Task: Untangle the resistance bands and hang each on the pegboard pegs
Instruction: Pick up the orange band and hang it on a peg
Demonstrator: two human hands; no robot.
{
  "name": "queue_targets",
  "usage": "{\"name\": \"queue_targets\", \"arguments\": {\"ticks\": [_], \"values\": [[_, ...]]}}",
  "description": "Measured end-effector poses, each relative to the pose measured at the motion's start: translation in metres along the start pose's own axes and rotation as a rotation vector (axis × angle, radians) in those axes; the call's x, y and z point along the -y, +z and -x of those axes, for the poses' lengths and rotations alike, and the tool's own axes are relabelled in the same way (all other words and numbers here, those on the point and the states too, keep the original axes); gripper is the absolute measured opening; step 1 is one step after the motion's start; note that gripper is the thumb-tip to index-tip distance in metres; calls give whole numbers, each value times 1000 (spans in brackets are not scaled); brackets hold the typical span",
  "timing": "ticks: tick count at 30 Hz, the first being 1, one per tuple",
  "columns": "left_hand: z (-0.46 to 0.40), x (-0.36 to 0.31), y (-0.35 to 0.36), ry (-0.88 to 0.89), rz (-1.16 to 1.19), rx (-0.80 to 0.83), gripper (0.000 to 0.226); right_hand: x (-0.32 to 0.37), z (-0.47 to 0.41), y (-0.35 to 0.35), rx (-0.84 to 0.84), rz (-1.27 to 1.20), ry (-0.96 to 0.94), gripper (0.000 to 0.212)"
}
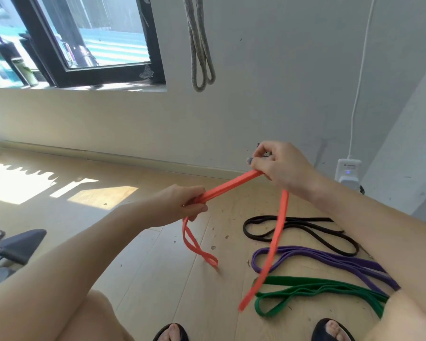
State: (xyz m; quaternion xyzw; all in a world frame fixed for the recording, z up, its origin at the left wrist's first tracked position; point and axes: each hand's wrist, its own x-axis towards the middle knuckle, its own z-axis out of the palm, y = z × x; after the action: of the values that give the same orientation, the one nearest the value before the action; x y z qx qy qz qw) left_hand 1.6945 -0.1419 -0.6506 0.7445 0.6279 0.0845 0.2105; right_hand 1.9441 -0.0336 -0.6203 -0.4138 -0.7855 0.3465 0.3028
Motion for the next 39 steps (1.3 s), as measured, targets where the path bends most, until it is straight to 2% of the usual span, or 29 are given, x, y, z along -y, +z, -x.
{"name": "queue_targets", "arguments": {"ticks": [3,6,8,10,12,15,17,22,28,31,34,39], "values": [[0,-8,-2,28,-77,-9,19,-8,4,1,117,152,81,30],[-1,-25,-7,100,-10,-77,20,-9,12,14,359,-62,262,52],[-4,-39,-8,158,-25,-102,17,-4,18,27,457,-199,229,60],[-6,-53,-8,216,28,-116,16,6,21,40,513,-319,111,67],[-7,-59,-9,231,90,-129,20,12,22,50,502,-335,44,69],[-8,-50,-9,153,75,-107,14,11,16,46,277,-57,19,50],[-8,-43,-6,119,64,-57,15,8,12,38,204,106,-48,41],[-3,-32,-4,103,132,12,7,6,6,21,170,224,-104,47],[3,-7,7,4,-76,137,13,0,4,9,161,211,-56,51],[7,-6,4,11,-120,105,15,-11,5,5,220,178,51,48],[10,-12,-5,50,-76,13,18,-18,11,8,364,206,164,43],[10,-25,-15,93,89,-89,19,-11,16,22,519,-144,250,65]]}}
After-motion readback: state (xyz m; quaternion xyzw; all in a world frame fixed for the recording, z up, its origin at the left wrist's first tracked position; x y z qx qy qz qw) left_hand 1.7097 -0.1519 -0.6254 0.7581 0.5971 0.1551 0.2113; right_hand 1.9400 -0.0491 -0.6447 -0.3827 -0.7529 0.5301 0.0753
